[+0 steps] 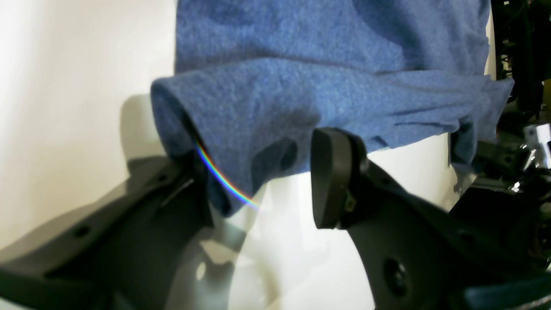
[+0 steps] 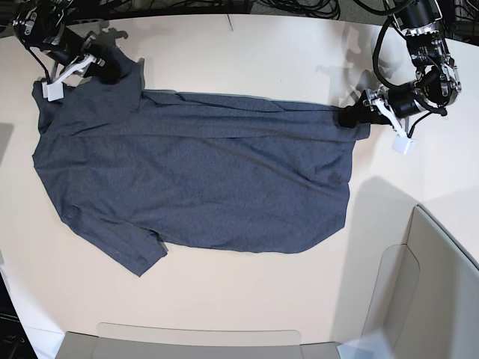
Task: Layout the t-shirt on the table in an organized manner, then fold the t-shirt properly
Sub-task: 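Move the right gripper along the collar and grasp near the white H print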
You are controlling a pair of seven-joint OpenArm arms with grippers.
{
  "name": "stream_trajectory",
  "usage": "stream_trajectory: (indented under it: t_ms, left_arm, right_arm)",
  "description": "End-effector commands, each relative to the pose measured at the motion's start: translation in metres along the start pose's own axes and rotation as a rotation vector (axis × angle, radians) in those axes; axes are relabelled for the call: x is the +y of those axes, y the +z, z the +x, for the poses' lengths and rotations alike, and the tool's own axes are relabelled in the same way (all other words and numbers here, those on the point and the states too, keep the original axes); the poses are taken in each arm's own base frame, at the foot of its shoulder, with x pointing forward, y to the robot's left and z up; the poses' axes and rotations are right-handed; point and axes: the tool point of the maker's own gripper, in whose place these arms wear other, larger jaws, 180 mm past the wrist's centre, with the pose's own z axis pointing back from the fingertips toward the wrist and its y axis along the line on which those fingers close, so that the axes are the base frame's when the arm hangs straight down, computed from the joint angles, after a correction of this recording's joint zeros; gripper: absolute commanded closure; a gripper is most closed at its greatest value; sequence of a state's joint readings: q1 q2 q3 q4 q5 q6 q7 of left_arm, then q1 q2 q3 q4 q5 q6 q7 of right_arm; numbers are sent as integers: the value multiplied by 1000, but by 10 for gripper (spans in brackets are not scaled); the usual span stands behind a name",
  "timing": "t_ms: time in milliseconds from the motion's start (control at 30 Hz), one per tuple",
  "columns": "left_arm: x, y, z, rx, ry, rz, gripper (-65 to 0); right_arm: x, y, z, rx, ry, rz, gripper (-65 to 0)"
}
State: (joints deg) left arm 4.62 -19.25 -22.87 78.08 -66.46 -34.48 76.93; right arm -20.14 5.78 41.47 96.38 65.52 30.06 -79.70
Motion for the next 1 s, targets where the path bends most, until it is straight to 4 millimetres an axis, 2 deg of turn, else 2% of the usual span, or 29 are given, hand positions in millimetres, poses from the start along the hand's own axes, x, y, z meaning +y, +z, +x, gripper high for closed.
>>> stream_trajectory:
  t_ms: [0, 200, 567, 767, 967]
  left_arm:
    - [1, 6, 9, -9, -22, 9, -292]
    - [1, 6, 8, -7, -22, 9, -292]
    - [0, 6, 8, -4, -26, 9, -292]
    - [0, 6, 8, -4, -26, 9, -292]
    - [0, 6, 8, -4, -26, 9, -292]
  right_arm:
    - [9, 5, 15, -31, 47, 14, 0]
    - [39, 1, 54, -129, 138, 62, 0]
    - [62, -29, 121, -258, 154, 119, 0]
    - [59, -57, 141, -246, 70, 171, 0]
    - [55, -76, 145, -215, 16, 192, 0]
